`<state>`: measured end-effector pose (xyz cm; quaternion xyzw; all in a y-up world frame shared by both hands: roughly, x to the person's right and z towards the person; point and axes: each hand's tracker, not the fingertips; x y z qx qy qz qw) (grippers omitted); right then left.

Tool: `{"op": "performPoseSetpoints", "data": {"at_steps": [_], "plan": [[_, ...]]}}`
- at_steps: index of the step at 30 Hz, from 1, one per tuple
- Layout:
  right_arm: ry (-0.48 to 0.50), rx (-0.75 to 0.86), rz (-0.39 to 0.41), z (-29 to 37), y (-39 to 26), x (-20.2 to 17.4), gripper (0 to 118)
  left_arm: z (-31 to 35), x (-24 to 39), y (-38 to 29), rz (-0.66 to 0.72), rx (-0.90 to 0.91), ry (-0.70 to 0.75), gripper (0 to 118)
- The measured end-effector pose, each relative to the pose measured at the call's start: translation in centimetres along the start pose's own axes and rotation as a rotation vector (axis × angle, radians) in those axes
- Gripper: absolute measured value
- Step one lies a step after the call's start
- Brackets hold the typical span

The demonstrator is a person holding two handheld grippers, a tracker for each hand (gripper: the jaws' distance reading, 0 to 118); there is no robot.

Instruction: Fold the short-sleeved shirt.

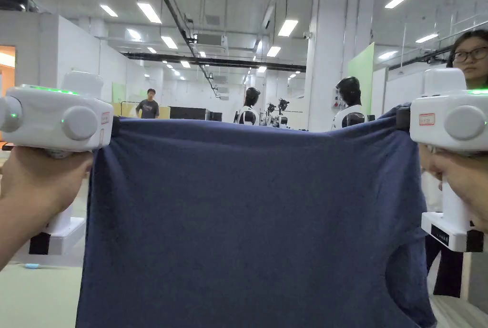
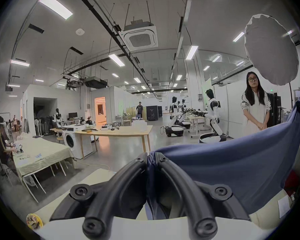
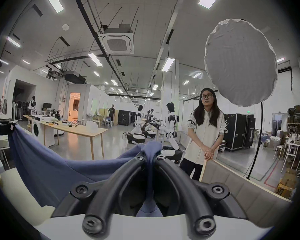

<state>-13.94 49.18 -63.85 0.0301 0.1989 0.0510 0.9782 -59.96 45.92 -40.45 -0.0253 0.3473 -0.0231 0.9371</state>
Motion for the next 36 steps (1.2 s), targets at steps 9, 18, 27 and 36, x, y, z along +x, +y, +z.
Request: {"op": "performPoseSetpoints", "data": {"at_steps": [9,18,27,36], "plan": [[0.021,-0.118,0.01,-0.2,-7.9,-1.2,6,-1.2,-0.5,-8.0,-0.029,-0.118,-0.014,6],[0.04,-0.221,0.034,-0.1,-14.3,-2.4,6,-1.4,-0.5,-15.3,-0.059,-0.237,-0.023,6],[0.043,-0.224,0.013,2.0,-14.2,-2.0,6,1.5,-0.8,-14.8,-0.055,-0.245,-0.034,6],[0.068,-0.259,0.011,11.2,-16.1,-0.3,6,9.5,-2.5,-16.5,-0.057,-0.297,-0.054,6]]}}
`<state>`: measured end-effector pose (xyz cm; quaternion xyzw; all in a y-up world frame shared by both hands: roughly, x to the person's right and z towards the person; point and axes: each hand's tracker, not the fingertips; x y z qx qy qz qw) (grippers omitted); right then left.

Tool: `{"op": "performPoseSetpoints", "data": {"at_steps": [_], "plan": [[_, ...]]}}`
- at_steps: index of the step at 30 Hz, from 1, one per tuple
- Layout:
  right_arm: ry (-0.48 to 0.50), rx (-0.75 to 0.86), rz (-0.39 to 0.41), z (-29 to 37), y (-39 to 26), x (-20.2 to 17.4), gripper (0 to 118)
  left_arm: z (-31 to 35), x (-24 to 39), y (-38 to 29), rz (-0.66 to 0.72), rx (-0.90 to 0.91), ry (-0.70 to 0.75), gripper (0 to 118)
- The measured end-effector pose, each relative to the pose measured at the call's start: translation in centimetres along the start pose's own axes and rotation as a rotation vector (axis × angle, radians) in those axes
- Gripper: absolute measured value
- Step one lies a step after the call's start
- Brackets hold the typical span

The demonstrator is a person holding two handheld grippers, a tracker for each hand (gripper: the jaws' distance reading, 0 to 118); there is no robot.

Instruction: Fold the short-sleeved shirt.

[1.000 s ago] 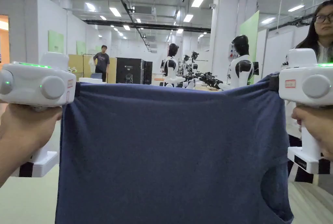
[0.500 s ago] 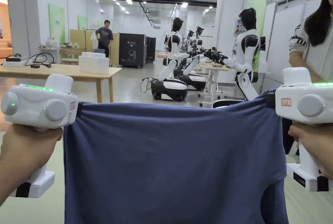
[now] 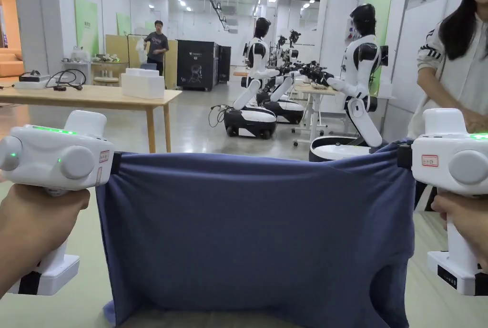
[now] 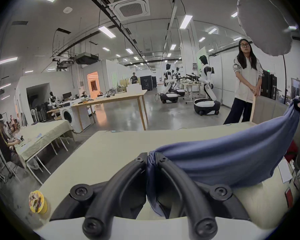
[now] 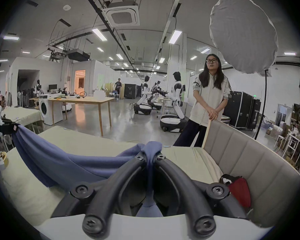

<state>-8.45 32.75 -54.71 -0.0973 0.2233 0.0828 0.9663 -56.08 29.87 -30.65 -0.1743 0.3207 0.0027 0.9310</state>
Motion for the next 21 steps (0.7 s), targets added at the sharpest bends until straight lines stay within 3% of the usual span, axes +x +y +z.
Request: {"op": "performPoseSetpoints", "data": {"at_steps": [8,21], "plan": [[0.02,-0.105,0.009,6.7,-7.1,0.7,6,6.5,0.5,-7.3,-0.04,-0.129,-0.026,6],[0.075,-0.346,0.111,17.5,-20.7,1.0,6,16.6,0.8,-21.8,-0.153,-0.389,-0.134,6]]}}
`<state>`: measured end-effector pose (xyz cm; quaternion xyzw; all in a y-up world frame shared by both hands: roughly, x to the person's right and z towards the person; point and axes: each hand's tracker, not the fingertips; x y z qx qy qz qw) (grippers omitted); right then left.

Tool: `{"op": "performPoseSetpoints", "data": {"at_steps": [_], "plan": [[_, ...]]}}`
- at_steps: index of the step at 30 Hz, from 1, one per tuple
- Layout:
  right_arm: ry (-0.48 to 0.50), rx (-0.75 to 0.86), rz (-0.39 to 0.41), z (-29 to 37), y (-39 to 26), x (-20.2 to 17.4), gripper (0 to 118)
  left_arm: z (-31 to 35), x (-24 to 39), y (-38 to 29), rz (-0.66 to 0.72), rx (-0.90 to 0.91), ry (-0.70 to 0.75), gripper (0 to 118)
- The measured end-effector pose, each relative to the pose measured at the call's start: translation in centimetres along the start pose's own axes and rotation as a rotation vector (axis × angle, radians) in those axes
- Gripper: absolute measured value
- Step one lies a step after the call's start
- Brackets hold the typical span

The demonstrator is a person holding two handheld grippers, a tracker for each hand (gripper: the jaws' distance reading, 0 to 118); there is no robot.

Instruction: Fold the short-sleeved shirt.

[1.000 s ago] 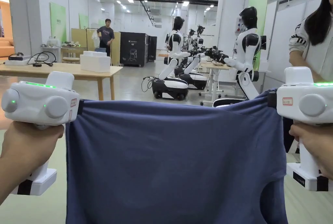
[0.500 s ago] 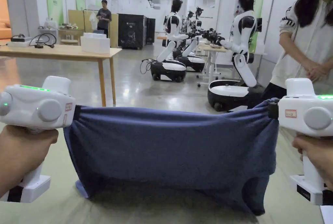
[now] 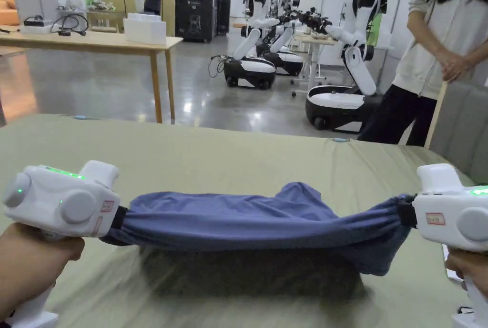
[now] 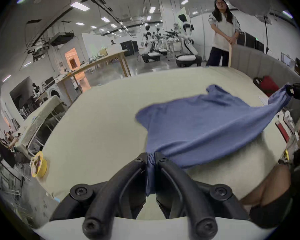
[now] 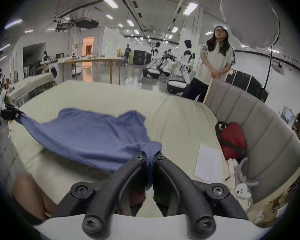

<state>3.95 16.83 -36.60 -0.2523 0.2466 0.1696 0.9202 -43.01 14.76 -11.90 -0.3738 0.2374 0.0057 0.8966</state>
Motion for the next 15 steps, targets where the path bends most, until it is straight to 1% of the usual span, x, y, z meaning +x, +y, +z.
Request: {"op": "performPoseSetpoints", "data": {"at_steps": [3,9,11,15], "plan": [[0.022,-0.049,0.012,0.2,-3.6,-0.7,6,-0.3,0.9,-3.6,-0.03,-0.068,-0.025,6],[0.066,-0.171,-0.017,-1.8,-10.1,-1.8,6,-3.0,2.0,-9.4,-0.006,-0.17,-0.059,6],[0.079,-0.211,-0.029,-2.0,-11.4,-2.0,6,-3.7,1.8,-10.6,-0.007,-0.195,-0.066,6],[0.111,-0.262,-0.024,-2.0,-12.7,-2.2,7,-4.5,1.4,-11.6,-0.008,-0.228,-0.074,6]]}}
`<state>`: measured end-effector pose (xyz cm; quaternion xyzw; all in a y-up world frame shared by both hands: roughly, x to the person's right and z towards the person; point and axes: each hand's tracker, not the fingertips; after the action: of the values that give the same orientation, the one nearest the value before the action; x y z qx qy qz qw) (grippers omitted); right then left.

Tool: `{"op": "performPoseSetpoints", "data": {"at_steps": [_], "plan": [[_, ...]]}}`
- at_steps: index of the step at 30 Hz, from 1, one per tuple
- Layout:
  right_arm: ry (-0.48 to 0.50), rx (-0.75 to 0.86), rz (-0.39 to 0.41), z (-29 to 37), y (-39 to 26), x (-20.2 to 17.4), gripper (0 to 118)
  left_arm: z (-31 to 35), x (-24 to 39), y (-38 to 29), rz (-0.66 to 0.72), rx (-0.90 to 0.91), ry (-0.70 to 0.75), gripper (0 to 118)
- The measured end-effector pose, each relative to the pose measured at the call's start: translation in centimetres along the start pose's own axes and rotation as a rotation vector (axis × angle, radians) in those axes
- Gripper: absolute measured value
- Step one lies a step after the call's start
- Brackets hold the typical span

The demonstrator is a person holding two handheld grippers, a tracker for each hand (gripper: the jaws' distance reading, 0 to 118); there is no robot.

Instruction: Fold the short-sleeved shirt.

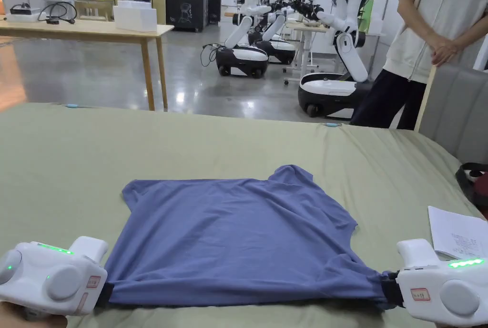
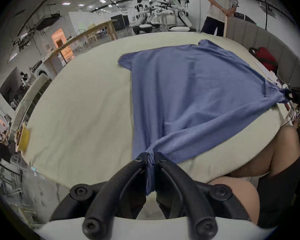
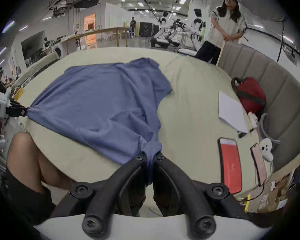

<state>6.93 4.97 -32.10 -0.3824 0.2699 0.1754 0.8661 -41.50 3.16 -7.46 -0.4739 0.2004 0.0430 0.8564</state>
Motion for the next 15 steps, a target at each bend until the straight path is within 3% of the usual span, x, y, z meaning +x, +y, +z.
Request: {"op": "performPoseSetpoints", "data": {"at_steps": [2,3,4,5,6,9,15], "plan": [[0.039,-0.049,-0.028,-0.1,-0.2,-0.1,8,-0.4,0.2,0.1,0.003,-0.001,0.001,7],[0.049,-0.055,-0.042,-0.3,-0.1,0.0,14,-0.7,-0.1,0.3,0.014,0.008,0.001,19],[0.054,-0.049,-0.052,-0.3,0.0,0.1,30,-0.8,-0.2,0.5,0.033,0.007,-0.006,51],[0.078,-0.041,-0.074,-0.9,0.4,0.5,64,-0.9,-0.3,0.8,0.065,-0.002,-0.016,107],[0.1,-0.026,-0.092,-0.6,1.0,0.8,82,-0.6,-0.5,1.2,0.09,0.008,-0.025,118],[0.072,0.135,-0.116,2.1,4.7,1.1,84,1.5,-1.4,4.8,0.183,0.174,-0.002,113],[0.016,0.458,-0.3,5.6,13.8,2.3,84,7.1,-2.6,12.7,0.309,0.518,0.118,113]]}}
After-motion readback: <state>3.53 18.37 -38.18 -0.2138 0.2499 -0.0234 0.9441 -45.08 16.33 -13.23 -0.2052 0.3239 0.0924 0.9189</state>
